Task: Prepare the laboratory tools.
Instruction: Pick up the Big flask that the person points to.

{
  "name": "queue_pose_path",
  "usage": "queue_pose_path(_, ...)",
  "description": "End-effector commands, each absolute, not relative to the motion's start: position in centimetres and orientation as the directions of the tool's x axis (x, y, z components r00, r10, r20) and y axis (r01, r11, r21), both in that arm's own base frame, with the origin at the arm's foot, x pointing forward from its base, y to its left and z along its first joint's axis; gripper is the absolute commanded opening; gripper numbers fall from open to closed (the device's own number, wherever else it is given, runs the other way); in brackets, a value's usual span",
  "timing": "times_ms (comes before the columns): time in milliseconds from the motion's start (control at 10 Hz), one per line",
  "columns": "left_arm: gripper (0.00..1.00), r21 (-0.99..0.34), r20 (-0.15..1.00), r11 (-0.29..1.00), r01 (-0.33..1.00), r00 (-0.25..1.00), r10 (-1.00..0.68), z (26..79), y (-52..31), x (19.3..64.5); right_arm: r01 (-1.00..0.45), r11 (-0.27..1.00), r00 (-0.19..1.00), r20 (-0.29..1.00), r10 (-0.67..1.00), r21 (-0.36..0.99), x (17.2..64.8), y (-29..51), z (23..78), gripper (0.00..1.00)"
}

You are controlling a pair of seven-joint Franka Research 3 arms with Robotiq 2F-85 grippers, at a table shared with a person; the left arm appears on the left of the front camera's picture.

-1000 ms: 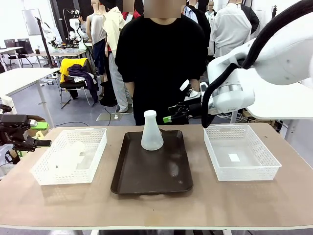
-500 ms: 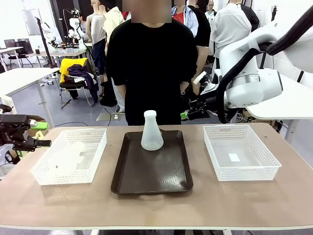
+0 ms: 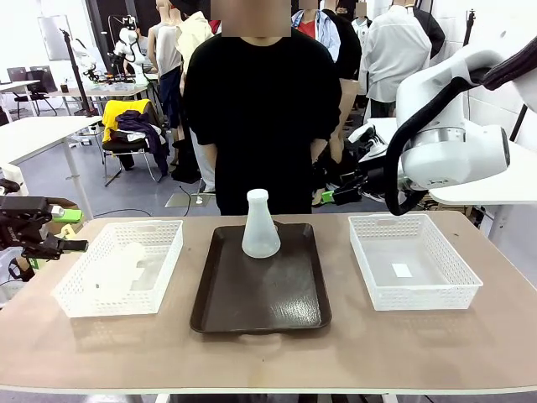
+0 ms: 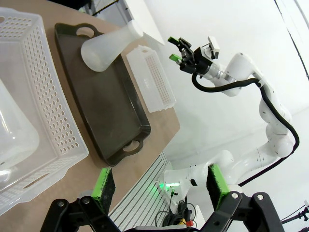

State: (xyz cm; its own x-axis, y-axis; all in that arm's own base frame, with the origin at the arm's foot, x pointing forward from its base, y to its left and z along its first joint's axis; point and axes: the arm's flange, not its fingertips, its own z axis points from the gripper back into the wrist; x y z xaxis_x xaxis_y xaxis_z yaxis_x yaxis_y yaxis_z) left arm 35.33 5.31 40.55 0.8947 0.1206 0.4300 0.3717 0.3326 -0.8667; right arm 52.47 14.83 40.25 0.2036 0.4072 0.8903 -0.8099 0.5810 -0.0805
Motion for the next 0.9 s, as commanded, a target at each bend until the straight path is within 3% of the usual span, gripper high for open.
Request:
queue_pose_path(0,1.00,-0.872,0.431,0.316,0.374,0.893,0.132,40.70,5.28,35.31,-0.806,0.583,0.191,0.889,0.417,-0.101,52.34,15.27,39.52,1.00)
queue_pose_path(800,1.00,-0.872,0.431,0.316,0.374,0.893,0.132,40.70,5.28,35.31,-0.813,0.576,0.200,0.889,0.412,-0.084,52.46,14.96,40.08,1.00)
